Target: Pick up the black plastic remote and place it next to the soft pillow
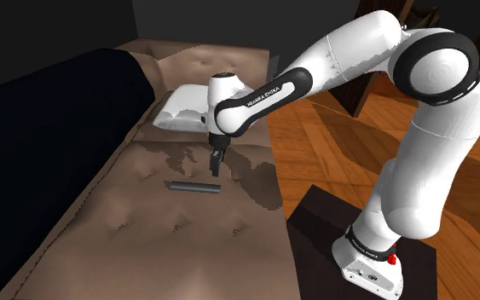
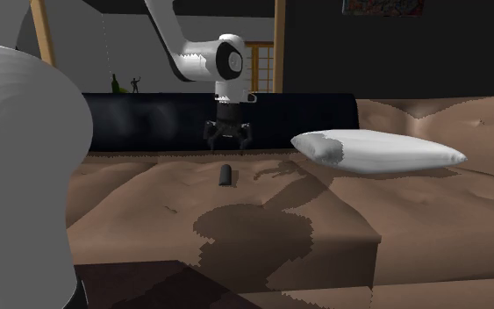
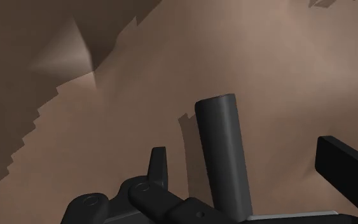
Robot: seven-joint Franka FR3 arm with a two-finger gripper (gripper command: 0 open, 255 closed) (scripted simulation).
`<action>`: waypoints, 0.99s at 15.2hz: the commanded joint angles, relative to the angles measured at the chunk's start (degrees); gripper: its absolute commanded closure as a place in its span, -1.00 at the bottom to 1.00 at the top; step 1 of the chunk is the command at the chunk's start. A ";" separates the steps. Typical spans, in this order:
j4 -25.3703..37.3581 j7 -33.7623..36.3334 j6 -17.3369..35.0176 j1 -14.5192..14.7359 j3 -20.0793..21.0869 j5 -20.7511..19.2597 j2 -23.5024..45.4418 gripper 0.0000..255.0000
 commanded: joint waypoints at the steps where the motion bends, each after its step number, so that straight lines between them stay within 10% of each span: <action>1: 3.01 -0.48 1.41 0.50 0.52 0.05 4.27 -1.00; 15: 9.26 -1.37 8.20 1.80 1.46 -0.32 17.15 -1.00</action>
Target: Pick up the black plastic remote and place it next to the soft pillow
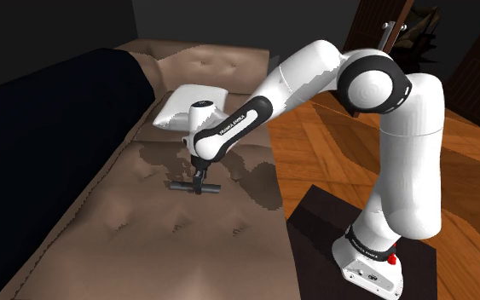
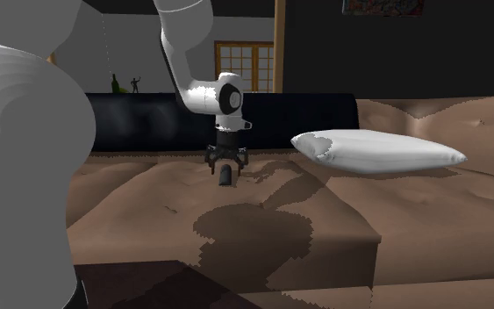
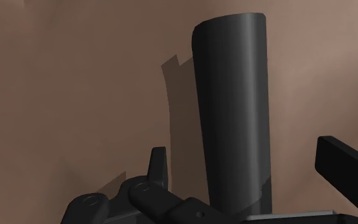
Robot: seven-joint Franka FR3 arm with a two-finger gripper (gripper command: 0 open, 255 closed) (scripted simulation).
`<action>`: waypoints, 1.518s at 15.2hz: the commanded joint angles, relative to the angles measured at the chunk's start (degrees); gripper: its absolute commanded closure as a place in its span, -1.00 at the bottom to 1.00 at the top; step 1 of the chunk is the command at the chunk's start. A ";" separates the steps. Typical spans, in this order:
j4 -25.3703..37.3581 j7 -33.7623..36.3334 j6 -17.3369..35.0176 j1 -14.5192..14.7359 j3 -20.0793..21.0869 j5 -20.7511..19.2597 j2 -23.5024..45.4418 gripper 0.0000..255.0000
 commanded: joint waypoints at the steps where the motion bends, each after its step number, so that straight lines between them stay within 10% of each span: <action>1: -0.09 0.06 0.25 0.06 0.02 0.00 0.12 -1.00; 6: -0.08 0.06 0.24 0.06 0.02 0.00 0.12 -1.00; 7: -0.08 0.06 0.24 0.06 0.02 0.00 0.12 1.00; 23: 0.47 0.24 -4.04 -0.04 0.09 0.09 -3.62 1.00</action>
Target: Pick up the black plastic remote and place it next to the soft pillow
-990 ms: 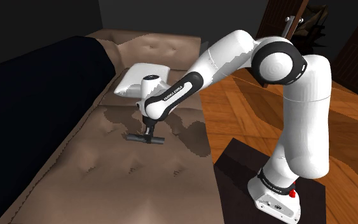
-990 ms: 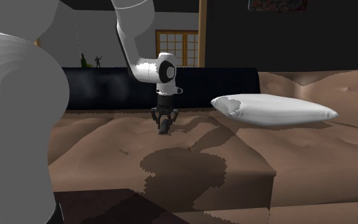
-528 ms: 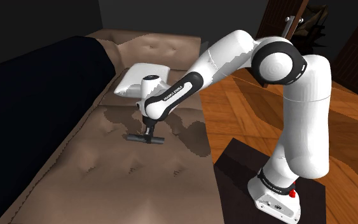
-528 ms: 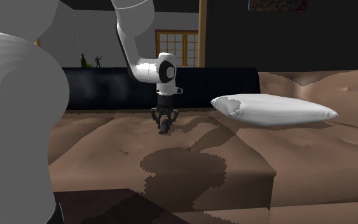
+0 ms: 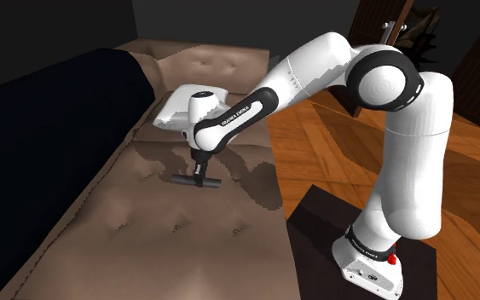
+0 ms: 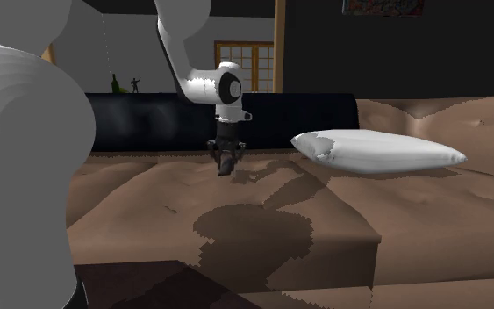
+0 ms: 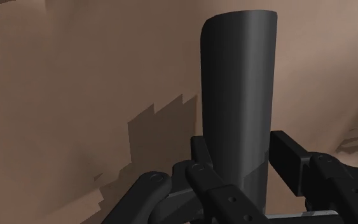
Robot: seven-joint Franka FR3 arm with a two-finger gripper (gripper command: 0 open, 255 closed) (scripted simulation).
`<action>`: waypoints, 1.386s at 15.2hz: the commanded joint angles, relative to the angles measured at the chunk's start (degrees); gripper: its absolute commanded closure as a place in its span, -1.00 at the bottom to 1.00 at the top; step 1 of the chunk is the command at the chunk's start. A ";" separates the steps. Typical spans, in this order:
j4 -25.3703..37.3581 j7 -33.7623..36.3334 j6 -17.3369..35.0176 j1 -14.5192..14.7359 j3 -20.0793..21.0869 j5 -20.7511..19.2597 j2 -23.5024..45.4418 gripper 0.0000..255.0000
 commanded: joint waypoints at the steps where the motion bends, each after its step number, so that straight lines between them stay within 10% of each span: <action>1: 0.27 0.20 -1.22 0.08 0.06 0.01 -0.95 1.00; 21: 5.49 0.78 -14.51 -0.15 0.15 0.15 -9.04 1.00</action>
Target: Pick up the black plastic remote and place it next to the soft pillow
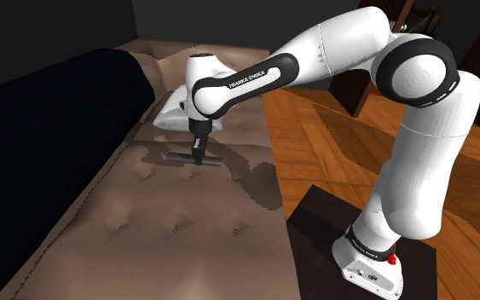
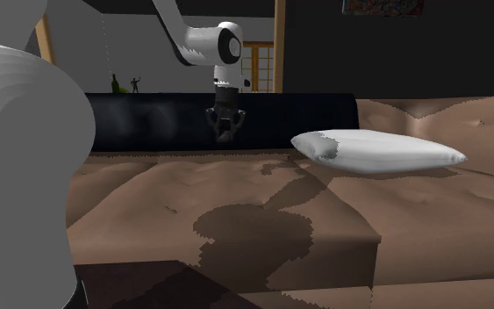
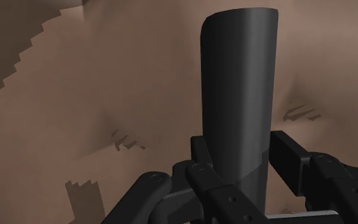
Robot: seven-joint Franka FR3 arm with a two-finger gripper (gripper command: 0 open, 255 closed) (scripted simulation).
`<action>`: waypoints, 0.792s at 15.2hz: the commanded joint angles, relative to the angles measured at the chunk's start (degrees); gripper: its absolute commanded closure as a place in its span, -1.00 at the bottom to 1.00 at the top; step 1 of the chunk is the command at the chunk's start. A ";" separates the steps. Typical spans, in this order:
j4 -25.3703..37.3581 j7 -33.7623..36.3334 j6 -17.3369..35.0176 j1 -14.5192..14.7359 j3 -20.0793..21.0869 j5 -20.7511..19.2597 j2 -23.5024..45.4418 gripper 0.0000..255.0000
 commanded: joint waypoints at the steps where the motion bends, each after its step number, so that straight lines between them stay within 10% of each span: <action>1: 0.60 0.08 -1.36 -0.01 0.01 0.01 -0.74 1.00; 12: 5.81 0.47 -9.16 -0.09 0.01 0.01 -3.34 1.00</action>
